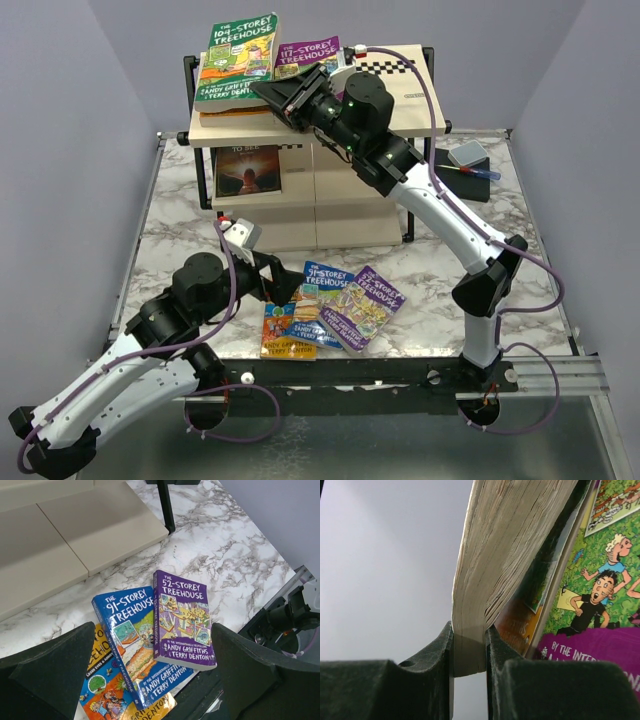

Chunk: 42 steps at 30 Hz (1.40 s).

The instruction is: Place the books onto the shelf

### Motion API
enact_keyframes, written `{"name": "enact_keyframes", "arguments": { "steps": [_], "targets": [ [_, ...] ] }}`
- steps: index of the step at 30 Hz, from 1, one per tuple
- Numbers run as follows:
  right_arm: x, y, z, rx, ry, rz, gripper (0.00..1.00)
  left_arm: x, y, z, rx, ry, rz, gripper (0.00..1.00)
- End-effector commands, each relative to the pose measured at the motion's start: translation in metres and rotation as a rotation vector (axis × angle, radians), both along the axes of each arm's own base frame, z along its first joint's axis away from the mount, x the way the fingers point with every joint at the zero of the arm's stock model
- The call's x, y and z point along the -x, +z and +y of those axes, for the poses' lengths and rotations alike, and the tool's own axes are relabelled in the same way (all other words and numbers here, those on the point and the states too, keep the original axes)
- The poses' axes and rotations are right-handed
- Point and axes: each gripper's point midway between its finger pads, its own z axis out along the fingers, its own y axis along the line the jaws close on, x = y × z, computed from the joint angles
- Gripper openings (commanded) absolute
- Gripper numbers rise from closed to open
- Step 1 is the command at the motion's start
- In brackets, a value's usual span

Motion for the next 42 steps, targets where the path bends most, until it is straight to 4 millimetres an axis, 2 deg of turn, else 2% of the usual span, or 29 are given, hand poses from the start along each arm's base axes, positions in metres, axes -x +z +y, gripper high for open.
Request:
{"name": "enact_keyframes", "arguments": {
  "steps": [1, 4, 9, 13, 17, 26, 42],
  "targets": [
    [0.008, 0.035, -0.008, -0.081, -0.015, -0.047, 0.06, 0.001, 0.001, 0.0, 0.01, -0.006, -0.017, 0.99],
    [0.009, 0.032, -0.008, -0.076, -0.009, -0.041, 0.09, 0.001, 0.002, 0.001, 0.011, -0.004, -0.019, 0.99],
    [0.009, 0.026, -0.008, -0.058, -0.01, -0.027, 0.31, 0.0, 0.002, 0.0, 0.01, -0.004, -0.018, 0.99],
    [0.01, 0.026, -0.01, -0.051, -0.013, -0.024, 0.41, 0.0, 0.001, 0.001, 0.011, -0.002, -0.018, 0.99],
    [0.012, 0.027, -0.012, -0.047, -0.017, -0.02, 0.48, 0.0, 0.002, 0.001, 0.011, 0.003, -0.019, 0.99],
    [0.012, 0.023, -0.025, -0.014, -0.084, -0.008, 0.53, 0.0, 0.002, 0.002, 0.014, 0.006, -0.021, 0.99],
    [0.008, 0.012, -0.02, 0.141, -0.161, -0.014, 0.58, 0.0, 0.003, 0.003, 0.016, 0.009, -0.022, 0.99]
  ]
}}
